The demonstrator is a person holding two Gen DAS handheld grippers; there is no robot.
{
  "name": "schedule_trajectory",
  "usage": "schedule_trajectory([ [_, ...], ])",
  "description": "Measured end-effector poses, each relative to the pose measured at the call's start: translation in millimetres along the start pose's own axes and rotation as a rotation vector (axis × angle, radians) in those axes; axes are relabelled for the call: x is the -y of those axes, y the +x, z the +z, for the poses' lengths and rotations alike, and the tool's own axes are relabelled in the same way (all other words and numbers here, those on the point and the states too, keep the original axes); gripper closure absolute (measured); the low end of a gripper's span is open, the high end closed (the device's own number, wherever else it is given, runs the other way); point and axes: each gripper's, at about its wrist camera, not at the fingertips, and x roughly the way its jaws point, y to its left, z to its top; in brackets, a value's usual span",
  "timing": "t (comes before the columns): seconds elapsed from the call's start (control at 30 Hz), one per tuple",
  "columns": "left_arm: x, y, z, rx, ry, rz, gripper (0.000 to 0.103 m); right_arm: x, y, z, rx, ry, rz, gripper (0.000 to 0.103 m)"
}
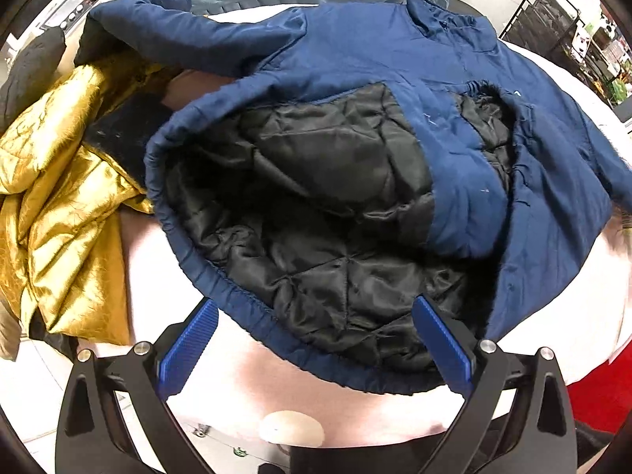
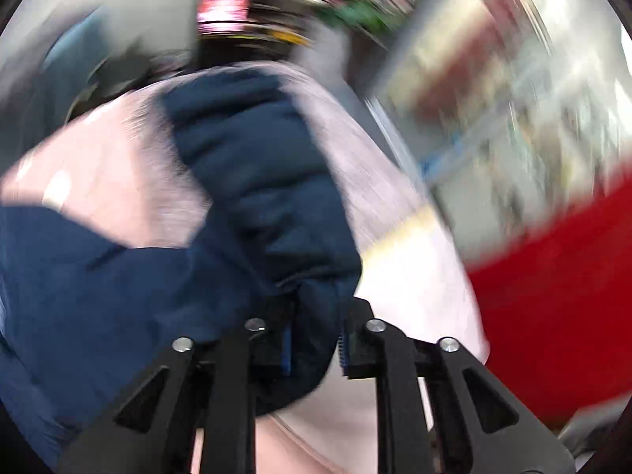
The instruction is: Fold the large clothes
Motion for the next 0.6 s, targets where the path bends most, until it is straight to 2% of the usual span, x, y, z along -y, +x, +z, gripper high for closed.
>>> schedule_trajectory([
  [0.03, -2, 1, 0, 0.0, 0.0, 0.003, 0.006, 27, 9, -6, -0.036, 0.083, 0.009, 0.042],
  [0.07, -3, 1, 1, -0.002, -0.001, 0.004, 0.006, 51, 17, -13, -0.077, 0.163, 0.026, 0.033],
  [0.13, -8, 4, 1, -0.007, -0.007, 0.008, 0.006, 92, 26, -37, -0.139, 0.339, 0.096, 0.033],
  [0.17, -9, 4, 1, -0.007, -0.011, 0.009, 0.006, 100, 25, -48, -0.141, 0.378, 0.119, 0.033],
  [0.23, -12, 4, 1, -0.002, -0.021, 0.008, 0.006, 94, 17, -63, -0.13, 0.372, 0.119, 0.033],
  [0.37, -15, 3, 1, 0.003, -0.025, 0.01, 0.006, 27, -25, -81, -0.037, 0.228, 0.167, 0.033],
  [0.43, -14, 2, 0, 0.008, -0.024, 0.007, 0.006, -31, -41, -82, -0.028, 0.087, 0.258, 0.033],
  [0.47, -14, 2, -2, 0.01, -0.025, 0.006, 0.006, -60, -44, -87, -0.054, 0.022, 0.316, 0.033],
  [0.53, -16, 1, -5, 0.012, -0.026, 0.009, 0.006, -131, -47, -98, -0.16, -0.098, 0.471, 0.033],
  [0.6, -21, -2, -10, 0.022, -0.037, 0.021, 0.006, -196, -54, -116, -0.242, -0.192, 0.569, 0.033],
])
